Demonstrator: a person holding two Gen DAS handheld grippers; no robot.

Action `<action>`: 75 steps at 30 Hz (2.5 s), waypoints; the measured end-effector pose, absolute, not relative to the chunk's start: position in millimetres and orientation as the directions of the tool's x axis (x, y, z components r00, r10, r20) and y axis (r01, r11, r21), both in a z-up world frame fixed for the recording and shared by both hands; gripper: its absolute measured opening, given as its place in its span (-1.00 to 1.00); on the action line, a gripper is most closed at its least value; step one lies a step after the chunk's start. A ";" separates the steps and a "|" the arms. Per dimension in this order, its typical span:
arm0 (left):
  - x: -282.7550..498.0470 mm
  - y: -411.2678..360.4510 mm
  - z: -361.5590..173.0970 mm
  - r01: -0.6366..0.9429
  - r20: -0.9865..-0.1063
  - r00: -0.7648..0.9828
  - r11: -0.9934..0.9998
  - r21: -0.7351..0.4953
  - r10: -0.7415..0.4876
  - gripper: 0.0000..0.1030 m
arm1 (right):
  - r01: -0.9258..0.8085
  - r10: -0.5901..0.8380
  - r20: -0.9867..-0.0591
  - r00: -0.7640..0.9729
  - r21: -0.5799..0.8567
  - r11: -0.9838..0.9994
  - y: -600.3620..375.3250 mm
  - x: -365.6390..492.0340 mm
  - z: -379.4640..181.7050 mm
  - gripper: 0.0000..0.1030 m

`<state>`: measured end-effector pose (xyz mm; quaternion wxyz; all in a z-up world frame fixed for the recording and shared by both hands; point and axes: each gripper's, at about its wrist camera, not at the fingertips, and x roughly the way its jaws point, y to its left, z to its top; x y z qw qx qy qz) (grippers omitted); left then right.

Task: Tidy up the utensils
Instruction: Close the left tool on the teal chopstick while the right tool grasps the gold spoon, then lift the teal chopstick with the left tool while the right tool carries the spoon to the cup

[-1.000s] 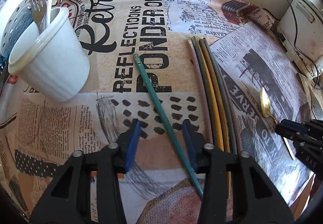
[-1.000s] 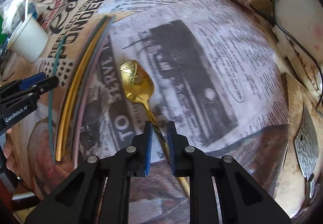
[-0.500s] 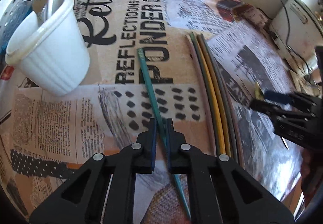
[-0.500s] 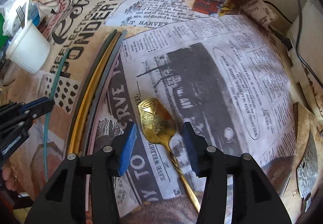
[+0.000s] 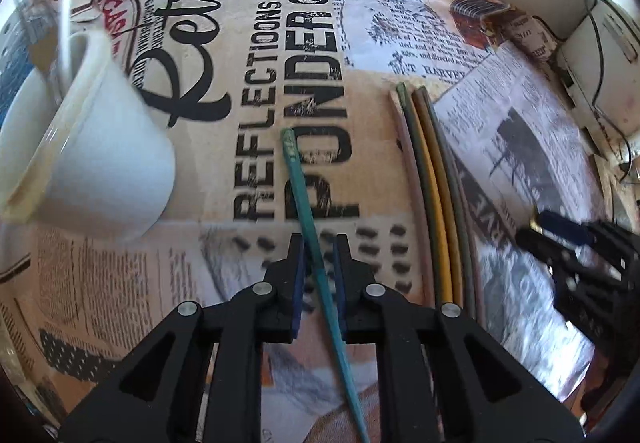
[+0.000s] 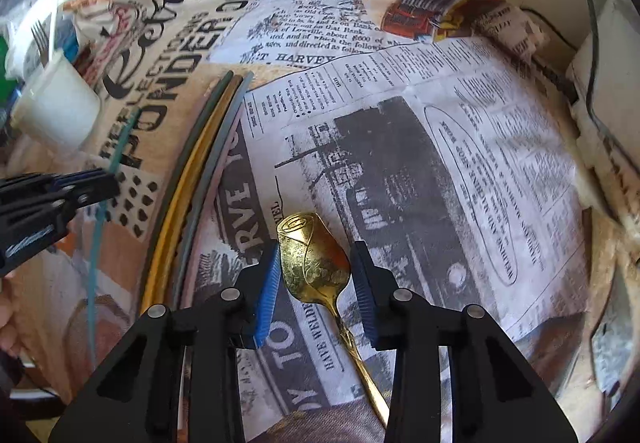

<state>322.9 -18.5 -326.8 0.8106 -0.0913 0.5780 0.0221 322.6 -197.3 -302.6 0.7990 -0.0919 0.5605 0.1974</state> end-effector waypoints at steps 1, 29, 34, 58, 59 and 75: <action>327.6 -17.8 -326.9 -0.143 -0.942 0.324 0.981 -0.133 -0.081 -0.75 | -0.410 0.220 -0.928 0.300 0.082 0.908 -200.4 322.0 -300.7 -0.37; 334.9 -41.2 -300.3 -0.026 -0.947 0.304 0.993 -0.116 -0.103 -0.91 | -0.326 0.335 -0.833 0.441 0.198 0.924 -255.6 297.2 -228.5 -0.38; 307.3 -35.5 -267.0 -0.026 -0.914 0.390 0.991 -0.131 -0.110 -0.91 | -0.326 0.340 -0.814 0.472 0.197 0.924 -256.4 293.6 -211.4 -0.38; 208.5 -3.2 -147.1 -0.058 -0.703 0.711 0.993 -0.098 -0.028 -0.92 | -0.388 0.414 -0.700 0.582 0.208 0.898 -201.5 264.5 -140.3 -0.42; 206.3 0.4 -141.3 -0.062 -0.690 0.723 0.993 -0.103 -0.026 -0.92 | -0.398 0.420 -0.693 0.586 0.206 0.894 -195.8 263.9 -135.2 -0.42; 199.8 74.8 -68.1 -0.123 -0.536 0.843 0.984 -0.128 0.035 -0.92 | -0.542 0.530 -0.595 0.605 0.180 0.821 -103.5 263.6 -75.2 -0.42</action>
